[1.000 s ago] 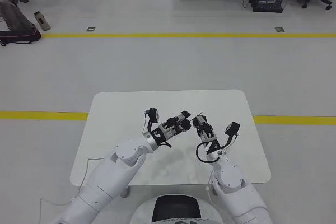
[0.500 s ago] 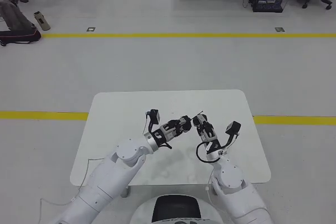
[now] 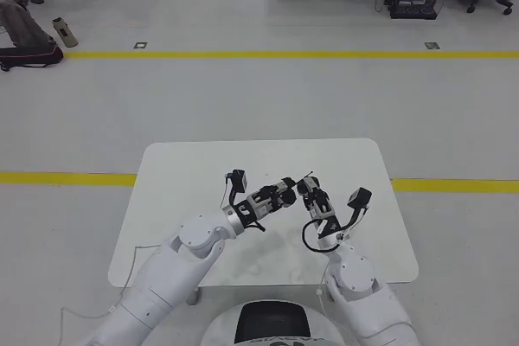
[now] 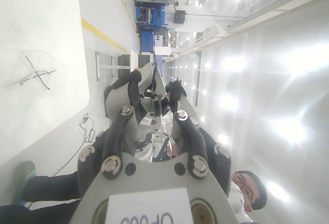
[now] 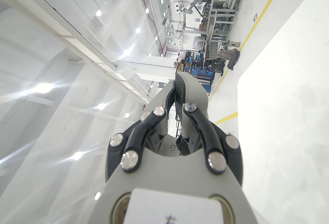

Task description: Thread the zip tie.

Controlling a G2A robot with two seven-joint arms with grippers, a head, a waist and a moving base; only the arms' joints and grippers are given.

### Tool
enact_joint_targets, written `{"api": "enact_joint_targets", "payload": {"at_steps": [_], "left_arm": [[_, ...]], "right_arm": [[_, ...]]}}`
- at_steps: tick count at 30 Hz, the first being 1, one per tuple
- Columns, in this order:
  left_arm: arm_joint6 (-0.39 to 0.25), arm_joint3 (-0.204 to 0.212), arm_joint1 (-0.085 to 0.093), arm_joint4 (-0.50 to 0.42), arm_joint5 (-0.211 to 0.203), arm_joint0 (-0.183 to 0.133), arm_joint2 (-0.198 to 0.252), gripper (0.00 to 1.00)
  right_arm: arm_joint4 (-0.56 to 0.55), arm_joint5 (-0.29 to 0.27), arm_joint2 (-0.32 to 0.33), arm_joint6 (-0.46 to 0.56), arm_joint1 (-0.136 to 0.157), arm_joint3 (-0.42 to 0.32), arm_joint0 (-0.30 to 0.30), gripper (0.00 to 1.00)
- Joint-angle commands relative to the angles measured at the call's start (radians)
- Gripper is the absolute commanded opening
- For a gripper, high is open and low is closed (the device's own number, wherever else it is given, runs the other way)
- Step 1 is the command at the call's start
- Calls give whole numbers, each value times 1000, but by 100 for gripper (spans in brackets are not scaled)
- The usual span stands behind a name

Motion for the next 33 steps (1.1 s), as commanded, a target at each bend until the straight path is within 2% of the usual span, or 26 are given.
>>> {"api": "enact_joint_targets", "payload": {"at_steps": [1,8,15,17,18,25,28,33], "left_arm": [[-1,-2,1,0,0,2,-1,11],[-3,-8,2,1,3,7,-2,0],[-4,-10,3,3,8,8,3,0],[-5,-10,3,2,10,7,4,0],[-5,-10,3,2,10,7,5,0],[-4,-8,3,2,17,3,6,0],[-14,0,4,-4,29,-2,2,0],[-64,11,10,-2,69,-14,-6,0]], "right_arm": [[-4,0,-1,1,-1,-1,-2,0],[-20,0,0,-1,-2,-1,-7,0],[-26,0,3,-3,-3,-5,-13,0],[-27,0,4,-1,-4,-5,-15,53],[-27,0,4,0,-4,-4,-15,100],[-26,0,15,10,-3,-4,-17,100],[6,2,31,50,1,11,-16,100],[77,70,74,179,13,22,-6,100]]}}
